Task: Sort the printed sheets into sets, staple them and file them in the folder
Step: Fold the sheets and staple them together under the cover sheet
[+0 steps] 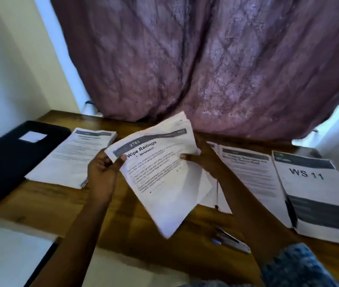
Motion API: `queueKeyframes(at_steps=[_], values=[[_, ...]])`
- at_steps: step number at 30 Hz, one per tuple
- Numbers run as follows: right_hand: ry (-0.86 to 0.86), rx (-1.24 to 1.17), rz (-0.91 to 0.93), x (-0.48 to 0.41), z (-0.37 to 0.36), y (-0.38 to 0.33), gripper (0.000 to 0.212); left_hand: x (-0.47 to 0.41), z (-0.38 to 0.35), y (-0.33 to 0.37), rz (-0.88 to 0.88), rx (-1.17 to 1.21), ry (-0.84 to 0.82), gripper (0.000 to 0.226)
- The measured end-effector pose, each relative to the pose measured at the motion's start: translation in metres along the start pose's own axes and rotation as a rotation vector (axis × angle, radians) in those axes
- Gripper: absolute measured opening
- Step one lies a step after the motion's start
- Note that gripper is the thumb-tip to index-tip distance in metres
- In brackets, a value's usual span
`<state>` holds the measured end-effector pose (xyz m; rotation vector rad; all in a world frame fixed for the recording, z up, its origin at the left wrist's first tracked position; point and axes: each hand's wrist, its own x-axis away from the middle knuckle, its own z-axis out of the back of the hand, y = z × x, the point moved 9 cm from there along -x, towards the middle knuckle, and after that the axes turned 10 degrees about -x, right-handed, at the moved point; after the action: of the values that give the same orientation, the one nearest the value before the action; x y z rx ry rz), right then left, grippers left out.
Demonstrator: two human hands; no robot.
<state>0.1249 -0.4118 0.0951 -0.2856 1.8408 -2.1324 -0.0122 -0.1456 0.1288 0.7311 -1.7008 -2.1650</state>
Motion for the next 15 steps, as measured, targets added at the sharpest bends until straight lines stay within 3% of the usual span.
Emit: queueKeyframes(at_steps=[3, 5, 9, 12, 15], values=[[-0.132, -0.213, -0.044, -0.026, -0.039, -0.002, 0.042, -0.045, 0.023, -0.008, 0.051, 0.116, -0.039, 0.025], [-0.186, -0.281, -0.055, -0.038, -0.074, 0.002, 0.03, -0.072, 0.038, -0.018, 0.105, 0.207, -0.042, 0.021], [0.063, -0.526, -0.106, -0.06, -0.121, 0.031, 0.021, -0.104, 0.054, -0.059, 0.298, 0.091, -0.115, 0.021], [0.244, -0.519, -0.234, -0.082, -0.158, 0.06, 0.012, -0.109, 0.057, -0.101, 0.425, 0.003, -0.262, 0.019], [0.339, -0.49, -0.313, -0.111, -0.194, 0.079, 0.007, -0.138, 0.08, -0.127, 0.431, -0.054, -0.273, 0.019]])
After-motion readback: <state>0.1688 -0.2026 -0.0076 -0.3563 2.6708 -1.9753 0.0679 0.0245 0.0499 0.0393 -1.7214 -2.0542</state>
